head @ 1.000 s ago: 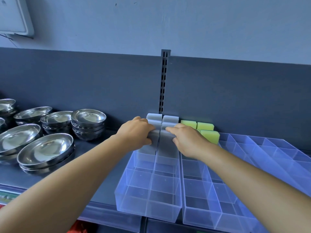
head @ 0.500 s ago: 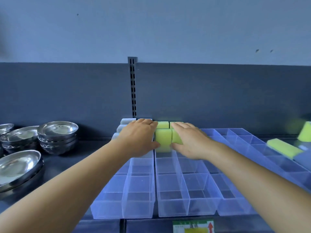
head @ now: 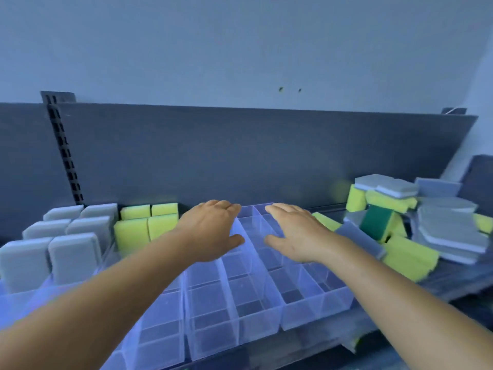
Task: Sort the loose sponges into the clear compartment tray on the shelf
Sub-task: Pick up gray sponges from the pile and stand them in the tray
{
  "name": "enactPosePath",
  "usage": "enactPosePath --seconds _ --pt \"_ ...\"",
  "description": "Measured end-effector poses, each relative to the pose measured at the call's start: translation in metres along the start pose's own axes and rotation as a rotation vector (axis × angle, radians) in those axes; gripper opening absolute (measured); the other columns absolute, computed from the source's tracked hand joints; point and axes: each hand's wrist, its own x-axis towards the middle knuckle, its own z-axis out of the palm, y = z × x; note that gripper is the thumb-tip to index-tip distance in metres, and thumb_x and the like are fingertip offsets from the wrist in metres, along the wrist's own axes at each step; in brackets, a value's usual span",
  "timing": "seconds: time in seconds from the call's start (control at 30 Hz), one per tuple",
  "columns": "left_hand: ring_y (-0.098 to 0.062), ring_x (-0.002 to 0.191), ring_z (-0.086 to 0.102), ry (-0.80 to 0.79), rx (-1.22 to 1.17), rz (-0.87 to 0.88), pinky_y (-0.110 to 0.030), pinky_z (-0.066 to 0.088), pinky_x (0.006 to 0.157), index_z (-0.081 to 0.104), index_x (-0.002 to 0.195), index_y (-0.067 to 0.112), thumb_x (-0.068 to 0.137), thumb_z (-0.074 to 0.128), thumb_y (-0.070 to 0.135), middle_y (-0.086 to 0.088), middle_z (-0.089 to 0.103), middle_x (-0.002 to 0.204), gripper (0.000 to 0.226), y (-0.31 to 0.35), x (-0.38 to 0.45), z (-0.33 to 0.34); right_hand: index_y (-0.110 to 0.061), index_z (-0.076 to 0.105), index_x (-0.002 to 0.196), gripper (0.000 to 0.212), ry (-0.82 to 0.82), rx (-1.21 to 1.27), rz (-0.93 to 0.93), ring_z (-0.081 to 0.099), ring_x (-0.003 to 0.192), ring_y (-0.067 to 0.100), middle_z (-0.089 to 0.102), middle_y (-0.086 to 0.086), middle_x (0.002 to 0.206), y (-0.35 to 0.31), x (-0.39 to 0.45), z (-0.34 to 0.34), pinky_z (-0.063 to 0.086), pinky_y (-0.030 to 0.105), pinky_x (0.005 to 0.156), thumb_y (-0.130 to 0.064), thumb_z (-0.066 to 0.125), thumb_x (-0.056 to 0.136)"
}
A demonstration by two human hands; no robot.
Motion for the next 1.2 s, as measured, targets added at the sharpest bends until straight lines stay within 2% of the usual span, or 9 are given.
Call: enactPosePath --seconds 0.1,0.23,0.43,0.67,0.77,0.87,0.97,1.1,1.2 --pt "-0.02 0.132 0.04 -0.004 -0.029 0.017 -0.03 0.033 0.106 0.032 0.144 0.019 0.093 0.046 0.051 0.002 0.044 0.144 0.062 0.039 0.031 0.004 -0.015 0.021 0.149 0.068 0.003 -0.014 0.04 0.022 0.143 0.02 0.024 0.0 0.155 0.05 -0.005 -0.002 0.02 0.032 0.114 -0.043 0.048 0.093" --pt "-0.021 0.133 0.039 -0.039 -0.053 0.022 -0.033 0.035 0.106 0.032 0.144 0.019 0.094 0.044 0.05 0.001 0.043 0.144 0.06 0.085 0.074 0.014 -0.016 0.018 0.151 0.071 -0.019 -0.034 0.08 0.018 0.145 0.02 0.017 0.001 0.158 0.112 -0.008 -0.004 0.018 0.033 0.117 -0.045 0.048 0.093" --pt "-0.021 0.131 0.041 -0.083 -0.1 0.038 -0.035 0.039 0.1 0.034 0.143 0.02 0.094 0.045 0.047 -0.001 0.045 0.143 0.058 0.142 0.13 0.037 -0.017 0.02 0.15 0.067 -0.034 -0.038 0.136 0.023 0.142 0.023 0.024 0.0 0.155 0.186 -0.014 -0.003 0.02 0.033 0.113 -0.039 0.048 0.093" --pt "-0.018 0.14 0.029 -0.204 -0.12 0.22 -0.035 0.032 0.107 0.019 0.151 0.026 0.091 0.053 0.045 0.005 0.03 0.153 0.071 0.19 0.175 0.064 -0.02 0.027 0.146 0.061 0.023 -0.005 0.242 0.024 0.139 0.023 0.027 0.0 0.152 0.241 -0.019 0.0 0.022 0.031 0.112 -0.033 0.05 0.092" --pt "-0.017 0.139 0.03 -0.262 -0.12 0.342 -0.035 0.034 0.109 0.021 0.15 0.031 0.089 0.059 0.038 0.008 0.028 0.154 0.072 0.198 0.192 0.071 -0.021 0.022 0.149 0.064 0.02 -0.026 0.311 0.02 0.14 0.024 0.02 -0.001 0.154 0.259 -0.021 0.002 0.022 0.034 0.113 -0.032 0.05 0.092" --pt "-0.018 0.138 0.03 -0.322 -0.125 0.404 -0.038 0.034 0.109 0.028 0.147 0.033 0.088 0.061 0.032 0.009 0.027 0.154 0.068 0.197 0.205 0.08 -0.021 0.023 0.148 0.064 0.003 0.022 0.395 0.026 0.135 0.027 0.019 0.001 0.151 0.269 -0.021 0.008 0.031 0.038 0.11 -0.031 0.052 0.092" --pt "-0.017 0.127 0.04 -0.345 -0.15 0.398 -0.032 0.039 0.1 0.039 0.14 0.031 0.085 0.065 0.026 0.009 0.037 0.144 0.061 0.192 0.207 0.081 -0.021 0.028 0.146 0.063 0.019 0.098 0.454 0.037 0.127 0.026 0.02 0.004 0.144 0.273 -0.02 0.015 0.038 0.037 0.103 -0.028 0.056 0.09" --pt "-0.019 0.103 0.051 -0.319 -0.203 0.376 -0.034 0.046 0.084 0.046 0.117 0.024 0.082 0.067 0.021 0.005 0.048 0.121 0.041 0.184 0.207 0.079 -0.023 0.042 0.135 0.048 0.099 0.17 0.441 0.055 0.103 0.02 0.031 -0.001 0.133 0.27 -0.016 0.02 0.043 0.03 0.085 -0.026 0.057 0.09" --pt "-0.02 0.095 0.051 -0.268 -0.216 0.375 -0.034 0.045 0.079 0.046 0.111 0.023 0.083 0.064 0.019 0.006 0.05 0.113 0.034 0.179 0.207 0.076 -0.024 0.05 0.125 0.035 0.161 0.181 0.388 0.054 0.107 0.019 0.037 -0.003 0.128 0.267 -0.012 0.022 0.042 0.029 0.085 -0.027 0.056 0.091"
